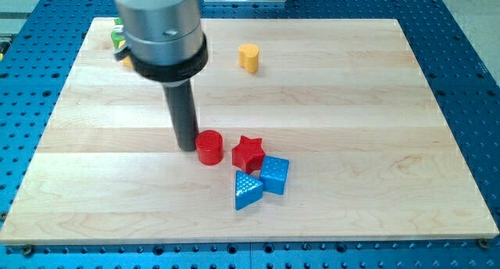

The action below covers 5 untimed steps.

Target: Place the yellow heart into the red blocks

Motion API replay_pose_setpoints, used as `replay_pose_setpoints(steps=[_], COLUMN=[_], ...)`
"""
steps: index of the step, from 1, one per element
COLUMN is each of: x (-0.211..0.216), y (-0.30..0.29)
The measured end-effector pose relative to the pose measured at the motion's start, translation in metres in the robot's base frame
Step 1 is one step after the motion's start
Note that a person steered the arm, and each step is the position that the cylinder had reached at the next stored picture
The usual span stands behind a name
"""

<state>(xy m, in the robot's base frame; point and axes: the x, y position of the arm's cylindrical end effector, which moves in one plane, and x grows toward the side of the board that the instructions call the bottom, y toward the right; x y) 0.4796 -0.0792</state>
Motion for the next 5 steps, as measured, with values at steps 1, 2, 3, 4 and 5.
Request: replay_pose_setpoints(steps=[1, 2, 3, 4, 5], x=[0.002, 0.034, 0.022, -0.037, -0.104], y=[0.010, 0.015, 0.042, 0.068, 0.162])
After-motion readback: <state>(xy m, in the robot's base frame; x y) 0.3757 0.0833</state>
